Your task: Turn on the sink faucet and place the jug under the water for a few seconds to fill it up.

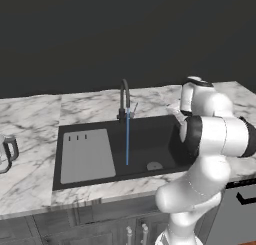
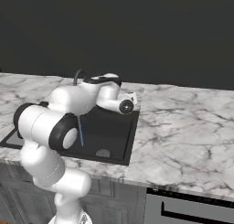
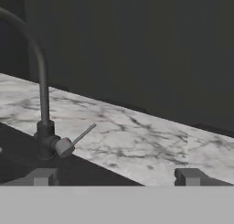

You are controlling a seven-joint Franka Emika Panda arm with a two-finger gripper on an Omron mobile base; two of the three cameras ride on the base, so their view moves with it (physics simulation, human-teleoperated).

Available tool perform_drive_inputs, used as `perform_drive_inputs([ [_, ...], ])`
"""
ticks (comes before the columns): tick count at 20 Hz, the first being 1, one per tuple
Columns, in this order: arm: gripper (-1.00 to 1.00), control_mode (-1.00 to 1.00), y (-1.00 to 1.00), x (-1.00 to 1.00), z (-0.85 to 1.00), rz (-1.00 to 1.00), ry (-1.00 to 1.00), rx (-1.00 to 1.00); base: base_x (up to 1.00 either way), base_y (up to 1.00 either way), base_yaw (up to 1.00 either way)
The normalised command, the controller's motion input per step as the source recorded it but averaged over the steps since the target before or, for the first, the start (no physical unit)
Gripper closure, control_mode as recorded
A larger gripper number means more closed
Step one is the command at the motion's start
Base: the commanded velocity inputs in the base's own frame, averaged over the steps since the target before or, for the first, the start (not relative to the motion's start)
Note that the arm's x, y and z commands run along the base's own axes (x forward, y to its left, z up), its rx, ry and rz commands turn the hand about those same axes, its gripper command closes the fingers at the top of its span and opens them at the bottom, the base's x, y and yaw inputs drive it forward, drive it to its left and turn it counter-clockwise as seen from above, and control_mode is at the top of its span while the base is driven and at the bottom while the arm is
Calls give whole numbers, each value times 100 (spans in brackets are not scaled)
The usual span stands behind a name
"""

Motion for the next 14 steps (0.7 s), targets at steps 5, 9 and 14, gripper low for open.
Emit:
perform_drive_inputs([
  [5,-100,-100,17,-74,25,11,17,-20,0,0,0],
  [9,-100,-100,25,-61,25,13,9,-14,0,0,0],
  [14,-100,-100,20,-52,30,13,1,-3,0,0,0],
])
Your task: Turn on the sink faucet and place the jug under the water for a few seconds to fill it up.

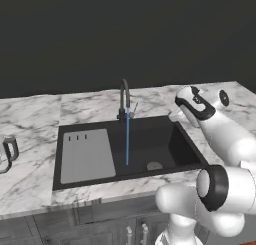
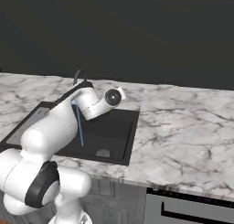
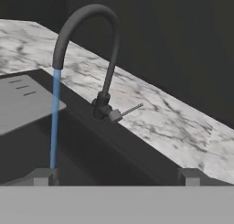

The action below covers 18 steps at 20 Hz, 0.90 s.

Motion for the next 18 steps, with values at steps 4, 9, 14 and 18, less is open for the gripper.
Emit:
perform_drive_inputs([
  [4,-100,-100,22,-54,19,14,0,0,0,0,0],
  [9,-100,-100,26,-50,8,12,0,0,0,0,0],
  [14,-100,-100,32,-63,4,10,0,0,0,0,0],
  [18,-100,-100,25,-58,14,4,3,0,0,0,0],
])
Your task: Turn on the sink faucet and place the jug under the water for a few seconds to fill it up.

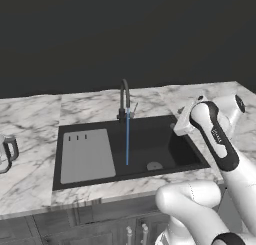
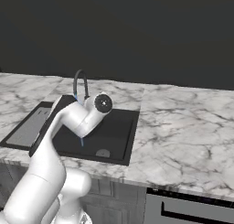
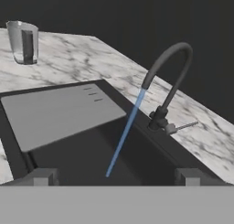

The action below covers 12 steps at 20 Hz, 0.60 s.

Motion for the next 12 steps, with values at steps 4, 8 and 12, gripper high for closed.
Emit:
perform_drive_inputs([
  [4,-100,-100,16,-31,34,0,11,-1,0,0,0],
  [8,-100,-100,14,-23,43,0,13,-5,0,0,0],
  [12,-100,-100,17,-18,46,0,14,-7,0,0,0],
])
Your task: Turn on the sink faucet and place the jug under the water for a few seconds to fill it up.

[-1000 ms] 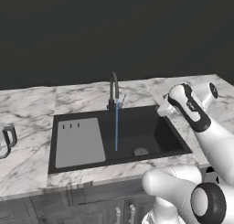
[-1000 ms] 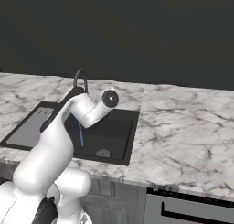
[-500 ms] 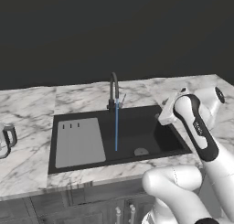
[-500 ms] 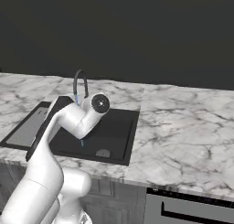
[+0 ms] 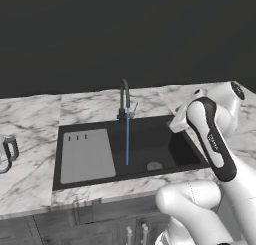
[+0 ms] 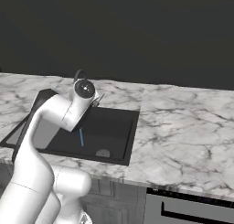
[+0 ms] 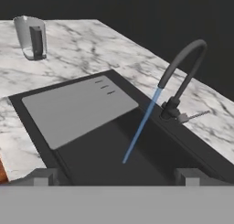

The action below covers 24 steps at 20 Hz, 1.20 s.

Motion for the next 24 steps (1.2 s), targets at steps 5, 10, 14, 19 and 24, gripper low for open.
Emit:
perform_drive_inputs([
  [5,-100,-100,19,-14,39,0,14,-12,0,0,0],
  [10,-100,-100,-1,-7,5,0,1,-5,0,0,0],
  [14,-100,-100,-20,-5,0,0,0,0,0,0,0],
  [19,-100,-100,-17,-2,0,0,0,0,0,0,0],
  [24,-100,-100,-3,-22,0,0,0,0,0,0,0],
])
